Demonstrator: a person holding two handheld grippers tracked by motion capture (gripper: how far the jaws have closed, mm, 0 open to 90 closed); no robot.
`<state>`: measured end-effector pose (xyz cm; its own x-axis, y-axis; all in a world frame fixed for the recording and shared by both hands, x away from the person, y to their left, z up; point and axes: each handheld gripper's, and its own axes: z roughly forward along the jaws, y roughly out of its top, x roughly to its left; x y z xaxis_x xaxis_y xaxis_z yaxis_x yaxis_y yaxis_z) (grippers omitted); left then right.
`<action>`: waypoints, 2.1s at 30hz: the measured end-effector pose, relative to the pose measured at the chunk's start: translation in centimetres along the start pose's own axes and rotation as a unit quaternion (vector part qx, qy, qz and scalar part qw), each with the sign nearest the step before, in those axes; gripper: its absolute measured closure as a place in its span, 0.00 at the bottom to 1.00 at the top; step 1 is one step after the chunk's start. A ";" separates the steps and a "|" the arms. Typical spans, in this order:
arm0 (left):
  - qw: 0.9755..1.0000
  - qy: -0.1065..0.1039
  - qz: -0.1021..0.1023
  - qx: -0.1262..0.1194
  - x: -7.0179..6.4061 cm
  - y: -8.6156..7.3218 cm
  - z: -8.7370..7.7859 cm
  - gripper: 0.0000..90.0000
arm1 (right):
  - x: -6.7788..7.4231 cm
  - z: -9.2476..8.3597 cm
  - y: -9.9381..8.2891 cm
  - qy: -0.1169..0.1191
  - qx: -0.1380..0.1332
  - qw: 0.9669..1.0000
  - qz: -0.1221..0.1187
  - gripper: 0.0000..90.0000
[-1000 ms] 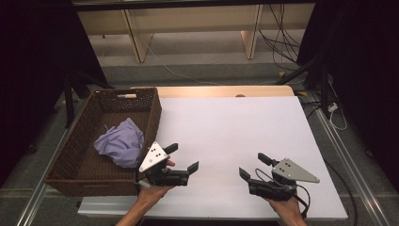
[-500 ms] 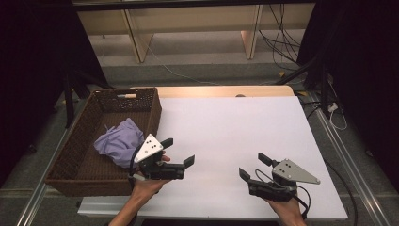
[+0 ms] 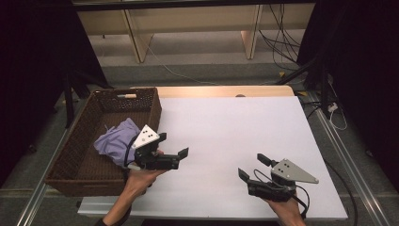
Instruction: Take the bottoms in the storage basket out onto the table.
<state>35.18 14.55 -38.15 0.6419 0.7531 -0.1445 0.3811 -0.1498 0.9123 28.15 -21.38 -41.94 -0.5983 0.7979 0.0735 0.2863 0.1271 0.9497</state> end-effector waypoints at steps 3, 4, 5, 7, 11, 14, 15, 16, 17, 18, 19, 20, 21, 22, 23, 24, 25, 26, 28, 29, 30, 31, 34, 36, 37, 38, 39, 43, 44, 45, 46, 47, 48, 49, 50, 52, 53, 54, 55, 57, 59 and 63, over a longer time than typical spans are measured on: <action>1.000 0.008 -0.001 0.005 0.6 0.6 -0.3 0.02 | 0.0 0.0 -0.1 -0.003 0.009 1.000 -0.001 0.22; 1.000 0.008 -0.001 0.005 0.6 0.6 -0.3 0.02 | 0.0 0.0 -0.1 0.002 0.008 1.000 -0.001 0.22; 1.000 0.013 -0.001 0.007 1.0 0.9 -0.6 0.02 | 0.0 0.1 -0.1 0.002 0.006 1.000 -0.001 0.22; 1.000 0.013 -0.006 0.013 1.4 1.2 -0.8 0.03 | 0.0 0.2 -0.2 0.003 0.006 1.000 -0.001 0.22; 0.999 0.020 -0.008 0.026 2.1 1.6 -1.2 0.02 | -0.1 0.2 -0.1 0.002 0.008 1.000 -0.001 0.22; 0.999 0.029 -0.017 0.026 2.9 1.8 -1.4 0.03 | -0.1 0.2 -0.2 0.002 0.010 1.000 0.002 0.22; 0.999 0.032 -0.020 0.028 3.2 1.8 -1.5 0.03 | -0.1 0.3 -0.2 0.003 0.010 1.000 0.002 0.22; 0.999 0.037 -0.020 0.029 3.6 1.9 -1.7 0.03 | -0.1 0.3 -0.2 0.003 0.010 1.000 0.002 0.22; 0.999 0.040 -0.022 0.029 3.8 1.9 -1.8 0.03 | -0.1 0.3 -0.2 0.004 0.010 1.000 0.002 0.22; 0.998 0.043 -0.029 0.029 4.2 1.9 -1.9 0.03 | -0.1 0.2 -0.2 0.002 0.012 1.000 0.001 0.22; 0.998 0.047 -0.033 0.030 4.5 2.0 -2.0 0.03 | -0.2 0.3 -0.2 0.006 0.010 1.000 0.002 0.22; 0.998 0.047 -0.033 0.030 4.5 2.0 -2.0 0.03 | -0.2 0.3 -0.2 0.006 0.010 1.000 0.002 0.22; 0.997 0.055 -0.037 0.034 5.1 1.9 -2.1 0.03 | -0.2 0.4 -0.2 0.002 0.007 1.000 0.008 0.22; 0.997 0.059 -0.038 0.037 5.4 1.9 -2.1 0.03 | -0.2 0.5 -0.1 0.003 0.007 1.000 0.008 0.22; 0.997 0.062 -0.039 0.039 5.7 1.9 -2.2 0.03 | -0.2 0.5 -0.1 0.003 0.007 1.000 0.007 0.22; 0.997 0.062 -0.039 0.039 5.7 1.9 -2.2 0.03 | -0.2 0.5 -0.1 0.003 0.007 1.000 0.007 0.22; 0.996 0.069 -0.043 0.036 6.1 2.0 -2.4 0.03 | -0.1 0.5 -0.1 0.003 0.009 1.000 0.005 0.22; 0.996 0.075 -0.045 0.036 6.4 2.1 -2.6 0.03 | -0.2 0.5 -0.1 0.004 0.008 1.000 0.006 0.22; 0.995 0.081 -0.050 0.037 6.9 2.3 -2.8 0.03 | -0.2 0.6 -0.2 0.007 0.009 1.000 0.006 0.22; 0.995 0.083 -0.050 0.038 7.2 2.4 -2.9 0.03 | -0.3 0.6 -0.2 0.006 0.010 1.000 0.006 0.22; 0.994 0.088 -0.049 0.040 7.4 2.6 -2.9 0.03 | -0.3 0.6 -0.2 0.005 0.010 1.000 0.008 0.22; 0.993 0.095 -0.048 0.042 7.7 2.7 -2.9 0.03 | -0.3 0.5 -0.2 0.004 0.010 1.000 0.007 0.22; 0.992 0.108 -0.048 0.053 8.5 2.9 -2.8 0.03 | -0.4 0.4 -0.1 0.003 0.010 1.000 0.007 0.22; 0.991 0.111 -0.048 0.058 8.8 2.9 -2.8 0.03 | -0.4 0.4 -0.2 0.003 0.009 1.000 0.006 0.22; 0.989 0.124 -0.044 0.071 9.4 3.0 -2.7 0.03 | -0.4 0.4 -0.2 0.003 0.008 1.000 0.007 0.22; 0.988 0.131 -0.043 0.077 9.7 3.0 -2.6 0.03 | -0.4 0.4 -0.2 0.003 0.008 1.000 0.007 0.22; 0.987 0.134 -0.042 0.083 10.1 2.9 -2.6 0.03 | -0.4 0.4 -0.2 0.003 0.008 1.000 0.007 0.22; 0.983 0.148 -0.049 0.101 11.4 2.7 -2.6 0.03 | -0.5 0.4 -0.2 0.005 0.007 1.000 0.010 0.22; 0.982 0.150 -0.051 0.106 11.8 2.6 -2.6 0.03 | -0.5 0.4 -0.2 0.005 0.007 1.000 0.009 0.22; 0.980 0.154 -0.054 0.110 12.1 2.5 -2.5 0.03 | -0.5 0.4 -0.2 0.005 0.008 1.000 0.009 0.22; 0.979 0.157 -0.057 0.114 12.4 2.4 -2.5 0.03 | -0.5 0.4 -0.2 0.005 0.007 1.000 0.010 0.22; 0.979 0.158 -0.059 0.118 12.7 2.4 -2.5 0.03 | -0.5 0.4 -0.2 0.005 0.009 1.000 0.009 0.22; 0.977 0.162 -0.062 0.121 13.1 2.3 -2.5 0.03 | -0.5 0.4 -0.2 0.005 0.009 1.000 0.009 0.22; 0.977 0.163 -0.065 0.123 13.3 2.3 -2.5 0.03 | -0.5 0.4 -0.2 0.006 0.009 1.000 0.009 0.22; 0.976 0.165 -0.068 0.128 13.6 2.2 -2.5 0.03 | -0.5 0.4 -0.2 0.006 0.009 1.000 0.009 0.22; 0.974 0.168 -0.071 0.138 14.0 2.1 -2.4 0.03 | -0.5 0.5 -0.2 0.004 0.011 1.000 0.008 0.22; 0.972 0.171 -0.074 0.147 14.4 2.0 -2.3 0.03 | -0.5 0.5 -0.2 0.004 0.011 1.000 0.008 0.22; 0.970 0.172 -0.078 0.154 14.8 1.9 -2.2 0.03 | -0.5 0.5 -0.2 0.004 0.012 1.000 0.009 0.22; 0.968 0.171 -0.082 0.162 15.0 1.8 -2.2 0.03 | -0.5 0.5 -0.2 0.005 0.012 1.000 0.009 0.22; 0.967 0.165 -0.090 0.173 15.4 1.6 -2.0 0.03 | -0.5 0.5 -0.2 0.007 0.012 1.000 0.011 0.22; 0.962 0.161 -0.097 0.196 16.0 1.1 -1.7 0.03 | -0.5 0.5 -0.2 0.008 0.013 1.000 0.011 0.22; 0.958 0.161 -0.095 0.219 16.3 0.6 -1.4 0.03 | -0.5 0.6 -0.3 0.009 0.014 1.000 0.012 0.22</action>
<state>44.96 27.62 -39.40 0.3220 0.9413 -0.1009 0.7584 -0.1927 0.6226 28.84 -21.47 -42.45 -0.6048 0.7898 0.1022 0.3217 0.1249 0.9386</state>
